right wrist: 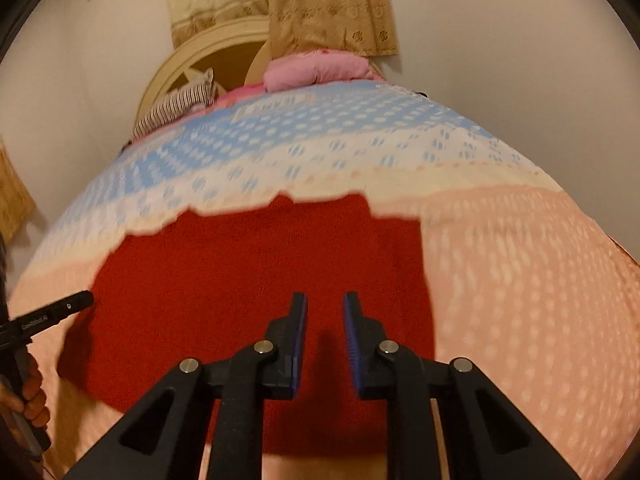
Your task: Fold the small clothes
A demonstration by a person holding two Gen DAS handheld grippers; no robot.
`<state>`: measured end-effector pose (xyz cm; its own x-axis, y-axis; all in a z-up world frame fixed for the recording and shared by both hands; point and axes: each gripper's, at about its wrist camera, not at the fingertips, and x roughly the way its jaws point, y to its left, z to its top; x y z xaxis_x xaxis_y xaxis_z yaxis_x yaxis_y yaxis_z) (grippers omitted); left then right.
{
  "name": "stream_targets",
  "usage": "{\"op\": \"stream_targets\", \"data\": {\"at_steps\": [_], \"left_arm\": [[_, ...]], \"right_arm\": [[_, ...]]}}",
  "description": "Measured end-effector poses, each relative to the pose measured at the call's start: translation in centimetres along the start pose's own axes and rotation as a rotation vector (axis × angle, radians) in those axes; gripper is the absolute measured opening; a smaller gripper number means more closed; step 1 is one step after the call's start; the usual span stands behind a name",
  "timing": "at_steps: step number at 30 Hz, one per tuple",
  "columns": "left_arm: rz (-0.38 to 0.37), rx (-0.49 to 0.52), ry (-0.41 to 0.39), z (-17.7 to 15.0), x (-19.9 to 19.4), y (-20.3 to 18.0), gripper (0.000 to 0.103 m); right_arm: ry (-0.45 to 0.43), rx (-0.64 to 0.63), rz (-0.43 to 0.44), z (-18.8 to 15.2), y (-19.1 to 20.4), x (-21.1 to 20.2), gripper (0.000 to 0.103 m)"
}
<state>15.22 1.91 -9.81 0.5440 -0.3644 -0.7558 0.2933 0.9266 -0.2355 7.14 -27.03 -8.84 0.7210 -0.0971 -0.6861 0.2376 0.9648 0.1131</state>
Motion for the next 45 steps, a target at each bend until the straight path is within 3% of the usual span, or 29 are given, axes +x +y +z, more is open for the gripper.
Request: {"op": "stream_targets", "data": {"at_steps": [4,6,11,14,15,16,18,21,24,26,29,33,36,38,43,45], "left_arm": [[0.064,0.050,-0.033,-0.8,-0.1,-1.2,0.031],[0.104,0.075,-0.033,-0.9,0.5,-1.6,0.031],[0.228,0.183,-0.065,-1.9,0.9,-3.3,0.033],[0.262,0.207,-0.070,-2.1,0.0,-3.9,0.039],[0.263,0.207,-0.072,-2.1,-0.3,-4.0,0.049],[0.270,0.205,-0.078,-2.1,-0.8,-4.0,0.068],[0.319,0.180,-0.115,-1.9,-2.2,-3.6,0.089],[0.350,0.144,-0.175,-1.7,-4.0,-2.6,0.094],[0.373,0.131,-0.157,-1.4,-3.8,-1.9,0.095],[0.382,0.110,-0.136,-1.3,-3.1,-1.3,0.095],[0.352,0.069,-0.084,-1.4,-1.9,-0.8,0.095],[0.312,0.037,-0.052,-1.8,-1.1,-0.9,0.095],[0.251,-0.020,-0.015,-1.9,-0.2,-0.5,0.095],[0.207,-0.070,-0.005,-2.1,0.2,-0.1,0.097],[0.121,-0.213,-0.052,-3.0,-0.4,0.8,0.099],[0.036,-0.308,-0.072,-3.9,-1.5,1.3,0.099]], "right_arm": [[0.077,-0.048,-0.079,-3.3,0.3,1.9,0.018],[0.029,-0.066,-0.079,-4.4,0.1,2.1,0.018],[0.019,-0.075,-0.094,-4.5,0.4,1.7,0.018],[0.018,-0.070,-0.087,-4.5,0.3,1.7,0.018],[0.017,-0.070,-0.086,-4.4,0.2,1.7,0.018],[0.017,-0.070,-0.086,-4.3,0.3,1.8,0.018],[0.017,-0.073,-0.088,-4.3,0.3,1.8,0.018],[0.017,-0.073,-0.089,-4.3,0.3,1.8,0.018],[0.005,-0.109,-0.131,-4.0,1.3,1.1,0.018],[-0.044,-0.134,-0.090,-3.7,3.2,-0.5,0.018],[-0.062,-0.154,0.029,-3.4,6.4,-1.9,0.018],[0.003,-0.165,0.154,-4.0,9.8,-0.6,0.018],[0.077,-0.178,0.138,-5.9,10.4,2.1,0.019],[0.070,-0.159,0.154,-6.4,9.8,2.5,0.019],[0.069,-0.132,0.177,-6.4,9.0,2.8,0.019],[0.067,-0.134,0.176,-6.4,9.1,2.8,0.019]]}}
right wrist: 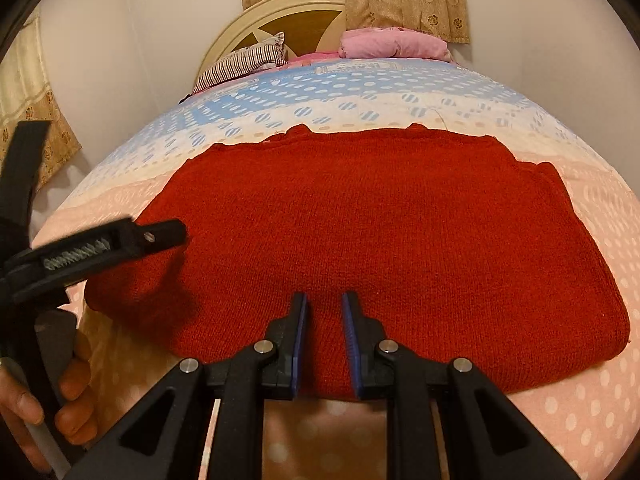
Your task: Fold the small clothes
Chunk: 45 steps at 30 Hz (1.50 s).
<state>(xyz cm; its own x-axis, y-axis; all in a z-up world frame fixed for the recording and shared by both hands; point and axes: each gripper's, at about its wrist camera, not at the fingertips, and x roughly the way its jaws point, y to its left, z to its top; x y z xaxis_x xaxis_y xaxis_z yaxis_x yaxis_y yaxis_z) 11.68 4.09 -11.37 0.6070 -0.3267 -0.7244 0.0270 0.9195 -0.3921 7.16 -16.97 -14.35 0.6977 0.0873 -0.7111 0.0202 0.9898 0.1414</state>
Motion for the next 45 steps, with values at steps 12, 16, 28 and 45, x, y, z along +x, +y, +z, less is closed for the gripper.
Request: {"op": "stream_targets", "data": {"at_steps": [12,16,28,45], "left_arm": [[-0.118,-0.131,-0.008,0.0,0.4,1.7,0.048],[-0.122,-0.149,-0.003,0.0,0.6,2.4,0.034],[-0.171,0.306,-0.091,-0.7,-1.3,-8.4,0.024],[-0.229,0.334,-0.025,-2.1,1.4,-8.2,0.024]], "right_arm": [[-0.008,0.048,0.055,0.1,-0.3,-0.4,0.019],[-0.008,0.049,0.056,0.0,-0.4,-0.4,0.019],[-0.020,0.090,0.092,0.0,-1.2,-0.4,0.019],[-0.040,0.365,0.367,5.3,-6.7,-1.0,0.063]]}}
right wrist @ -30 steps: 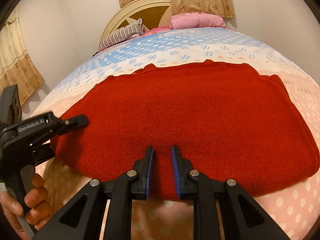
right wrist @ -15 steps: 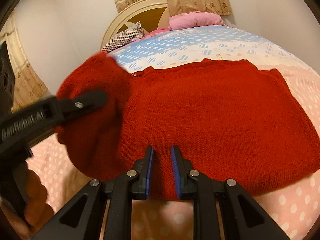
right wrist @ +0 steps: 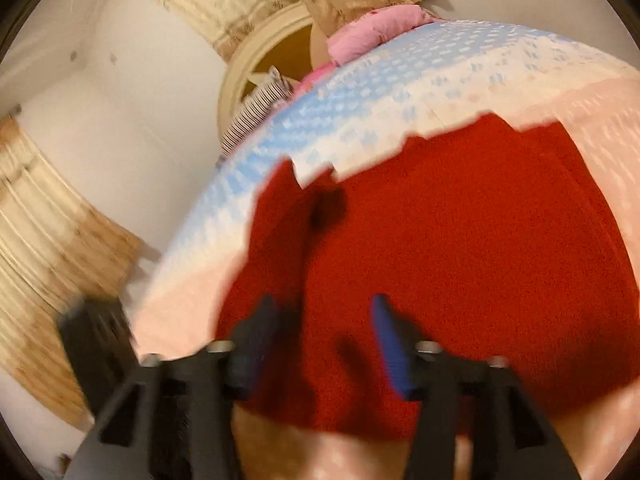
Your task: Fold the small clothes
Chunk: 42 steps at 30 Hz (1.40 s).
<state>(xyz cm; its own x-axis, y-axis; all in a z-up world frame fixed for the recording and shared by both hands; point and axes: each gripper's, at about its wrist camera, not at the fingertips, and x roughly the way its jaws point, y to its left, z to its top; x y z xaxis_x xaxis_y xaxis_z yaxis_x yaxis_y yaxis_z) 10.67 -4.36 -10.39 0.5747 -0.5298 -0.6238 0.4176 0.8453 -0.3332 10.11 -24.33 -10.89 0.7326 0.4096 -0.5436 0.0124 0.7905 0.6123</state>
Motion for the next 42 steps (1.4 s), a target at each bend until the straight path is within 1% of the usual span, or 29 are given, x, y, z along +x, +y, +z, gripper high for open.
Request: {"op": "stream_targets", "data": {"at_steps": [2,4,6,9,10,11,12,13,15,16,17,19,22,26,28,32,37,42], "left_arm": [[-0.003,-0.002,0.000,0.0,0.1,0.0,0.023],[-0.001,0.001,-0.001,0.0,0.1,-0.1,0.024],[0.001,0.002,-0.002,0.0,0.1,-0.1,0.024],[-0.006,-0.005,-0.002,-0.1,0.0,0.0,0.024],[-0.007,-0.008,-0.002,0.0,0.0,0.1,0.024],[-0.004,-0.009,0.000,0.0,0.0,0.0,0.024],[0.003,-0.006,-0.001,0.0,-0.1,-0.1,0.024],[0.020,0.011,-0.005,0.1,-0.3,-0.5,0.024],[0.062,0.076,-0.021,0.3,-0.6,-1.7,0.024],[0.071,0.099,-0.029,0.4,-0.7,-2.3,0.023],[0.074,0.126,-0.041,0.5,-0.9,-3.1,0.023],[0.060,0.139,-0.046,0.9,-1.0,-4.1,0.024],[0.028,0.150,-0.038,1.6,-0.9,-5.7,0.023],[0.008,0.191,-0.010,2.2,0.3,-9.0,0.023],[0.016,0.223,0.015,2.2,1.3,-10.9,0.024],[0.032,0.250,0.073,2.1,3.2,-13.2,0.024],[0.049,0.258,0.128,2.2,5.2,-14.4,0.023],[0.075,0.262,0.142,2.7,6.3,-14.3,0.023]], "right_arm": [[0.023,0.004,0.057,2.1,0.6,1.2,0.064],[0.091,-0.013,0.098,4.0,1.7,3.7,0.064],[0.147,-0.048,0.082,5.4,2.9,6.8,0.064],[0.212,-0.111,0.050,6.4,4.7,10.9,0.064],[0.220,-0.131,0.028,6.4,5.0,11.6,0.055],[0.222,-0.157,-0.003,6.4,5.3,12.1,0.040],[0.232,-0.199,-0.043,6.3,5.8,12.8,0.017],[0.233,-0.219,-0.067,6.1,6.1,13.1,0.017],[0.193,-0.243,-0.083,6.2,5.8,12.1,0.016],[0.160,-0.276,-0.098,6.2,6.2,11.4,0.016],[0.136,-0.304,-0.109,6.4,6.4,10.7,0.016],[0.109,-0.332,-0.111,7.0,6.4,9.1,0.016],[0.091,-0.333,-0.106,8.5,5.7,6.9,0.016],[0.084,-0.348,-0.138,9.6,3.7,4.2,0.016],[0.082,-0.355,-0.172,10.3,2.3,3.1,0.016],[0.098,-0.334,-0.217,11.0,-1.0,2.0,0.016],[0.125,-0.301,-0.266,11.3,-5.1,1.3,0.016],[0.140,-0.278,-0.279,11.1,-7.0,1.7,0.016]]}}
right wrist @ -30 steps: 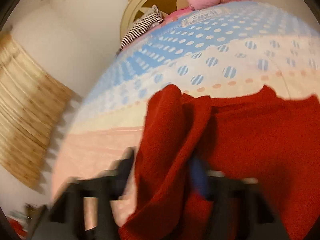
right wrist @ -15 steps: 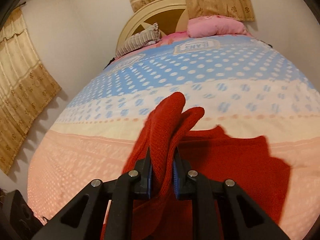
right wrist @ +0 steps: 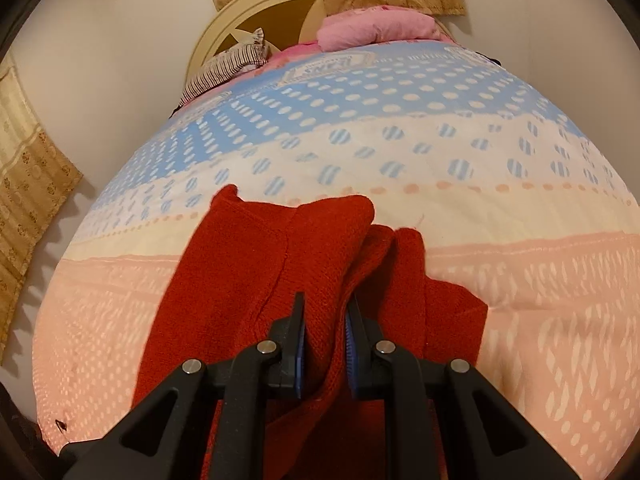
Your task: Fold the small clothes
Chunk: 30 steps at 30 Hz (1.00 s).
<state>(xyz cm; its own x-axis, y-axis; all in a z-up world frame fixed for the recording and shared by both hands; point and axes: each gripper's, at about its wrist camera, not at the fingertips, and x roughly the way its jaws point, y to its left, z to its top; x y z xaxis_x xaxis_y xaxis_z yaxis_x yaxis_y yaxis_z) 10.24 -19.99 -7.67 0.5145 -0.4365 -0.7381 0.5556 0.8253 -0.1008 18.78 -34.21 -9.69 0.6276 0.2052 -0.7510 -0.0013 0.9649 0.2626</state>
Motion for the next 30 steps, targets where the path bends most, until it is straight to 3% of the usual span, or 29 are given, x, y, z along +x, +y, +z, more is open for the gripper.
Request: {"op": "stream_targets", "data": {"at_steps": [9,23,30], "left_arm": [[0.022,-0.011,0.007,-0.1,0.2,-0.4,0.023],[-0.035,-0.046,0.009,-0.2,-0.5,0.3,0.023],[-0.019,-0.024,0.008,0.0,0.2,-0.6,0.023]], "right_arm": [[0.007,-0.022,-0.006,0.3,0.3,1.5,0.016],[0.027,-0.003,-0.013,-0.3,-1.2,2.0,0.016],[0.025,0.028,-0.018,-0.3,-2.6,1.5,0.016]]}}
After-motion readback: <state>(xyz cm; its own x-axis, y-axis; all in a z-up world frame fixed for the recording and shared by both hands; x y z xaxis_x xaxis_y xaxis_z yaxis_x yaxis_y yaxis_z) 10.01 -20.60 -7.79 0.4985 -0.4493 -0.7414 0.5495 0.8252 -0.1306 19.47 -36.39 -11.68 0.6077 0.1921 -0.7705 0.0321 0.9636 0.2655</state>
